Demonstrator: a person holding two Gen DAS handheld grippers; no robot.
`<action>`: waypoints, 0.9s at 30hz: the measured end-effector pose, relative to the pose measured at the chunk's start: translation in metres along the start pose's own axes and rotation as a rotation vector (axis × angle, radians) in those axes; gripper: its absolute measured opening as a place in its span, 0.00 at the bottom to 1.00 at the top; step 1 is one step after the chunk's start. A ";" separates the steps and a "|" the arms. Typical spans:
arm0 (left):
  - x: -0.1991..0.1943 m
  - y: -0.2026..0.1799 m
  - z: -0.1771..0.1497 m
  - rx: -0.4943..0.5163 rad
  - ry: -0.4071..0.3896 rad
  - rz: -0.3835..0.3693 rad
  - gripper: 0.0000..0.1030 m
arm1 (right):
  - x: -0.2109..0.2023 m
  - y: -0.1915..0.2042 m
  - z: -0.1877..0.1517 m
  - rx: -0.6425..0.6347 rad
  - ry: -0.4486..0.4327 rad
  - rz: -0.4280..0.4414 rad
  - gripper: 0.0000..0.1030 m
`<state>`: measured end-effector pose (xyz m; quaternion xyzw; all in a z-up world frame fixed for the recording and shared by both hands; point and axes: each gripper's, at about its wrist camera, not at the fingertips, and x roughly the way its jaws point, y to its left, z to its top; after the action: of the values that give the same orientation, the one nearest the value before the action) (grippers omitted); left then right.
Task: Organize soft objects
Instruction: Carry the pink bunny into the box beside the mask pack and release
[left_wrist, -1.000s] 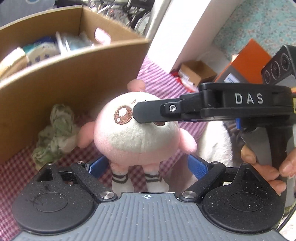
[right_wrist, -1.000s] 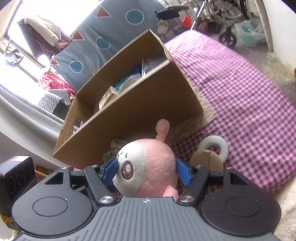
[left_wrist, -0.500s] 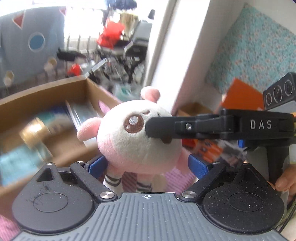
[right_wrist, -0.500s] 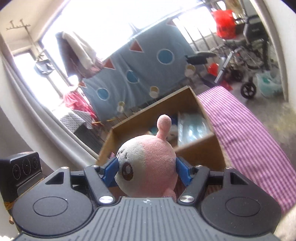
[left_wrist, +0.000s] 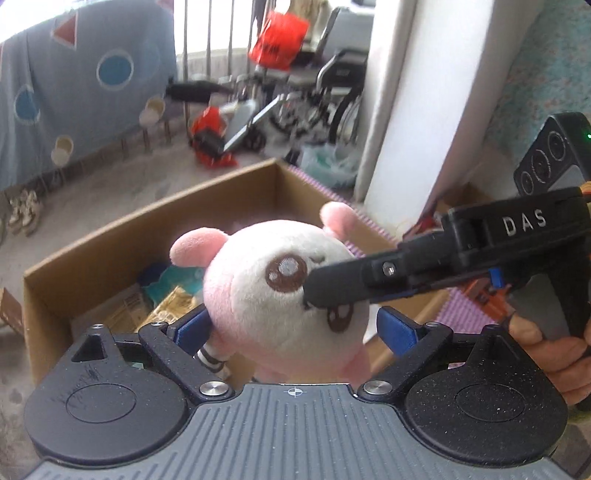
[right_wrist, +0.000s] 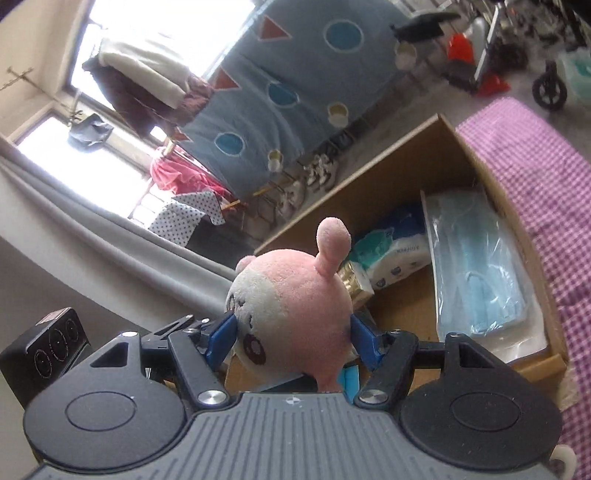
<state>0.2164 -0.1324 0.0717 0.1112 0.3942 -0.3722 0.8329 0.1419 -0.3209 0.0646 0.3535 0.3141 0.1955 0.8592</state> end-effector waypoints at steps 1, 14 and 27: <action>0.013 0.008 0.005 -0.014 0.039 -0.011 0.91 | 0.015 -0.010 0.006 0.044 0.035 0.000 0.68; 0.115 0.050 0.028 -0.037 0.271 0.006 0.90 | 0.122 -0.095 0.044 0.329 0.271 -0.153 0.68; 0.104 0.031 0.030 0.085 0.245 0.076 0.96 | 0.144 -0.104 0.043 0.420 0.341 -0.240 0.80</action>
<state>0.2986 -0.1804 0.0114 0.2059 0.4722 -0.3404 0.7866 0.2876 -0.3311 -0.0454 0.4457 0.5272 0.0798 0.7190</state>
